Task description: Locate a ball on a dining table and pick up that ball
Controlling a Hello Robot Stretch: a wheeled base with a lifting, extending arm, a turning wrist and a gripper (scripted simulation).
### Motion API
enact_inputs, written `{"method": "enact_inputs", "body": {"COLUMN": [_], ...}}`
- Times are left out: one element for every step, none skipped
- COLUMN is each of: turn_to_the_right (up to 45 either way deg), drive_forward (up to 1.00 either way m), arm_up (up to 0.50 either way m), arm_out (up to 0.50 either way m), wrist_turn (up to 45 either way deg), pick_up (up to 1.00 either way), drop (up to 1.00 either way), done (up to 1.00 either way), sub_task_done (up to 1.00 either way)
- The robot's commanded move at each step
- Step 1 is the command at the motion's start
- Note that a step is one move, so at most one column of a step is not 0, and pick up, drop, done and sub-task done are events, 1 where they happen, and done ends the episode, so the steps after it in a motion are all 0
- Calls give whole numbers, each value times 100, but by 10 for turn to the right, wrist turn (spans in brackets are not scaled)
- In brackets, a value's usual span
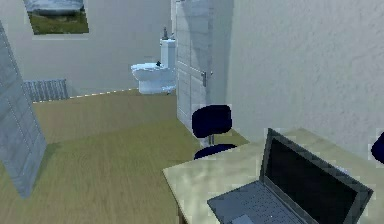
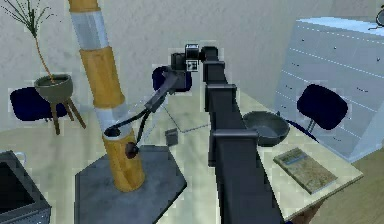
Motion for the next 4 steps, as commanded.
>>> {"method": "enact_inputs", "body": {"turn_to_the_right": [0, 0, 0, 0], "drive_forward": [0, 0, 0, 0], "arm_up": [0, 0, 0, -30], "arm_out": [0, 0, 0, 0], "wrist_turn": [450, 450, 180, 0], "pick_up": [0, 0, 0, 0], "drop": [0, 0, 0, 0], "done": [0, 0, 0, 0], "sub_task_done": [0, 0, 0, 0]}}
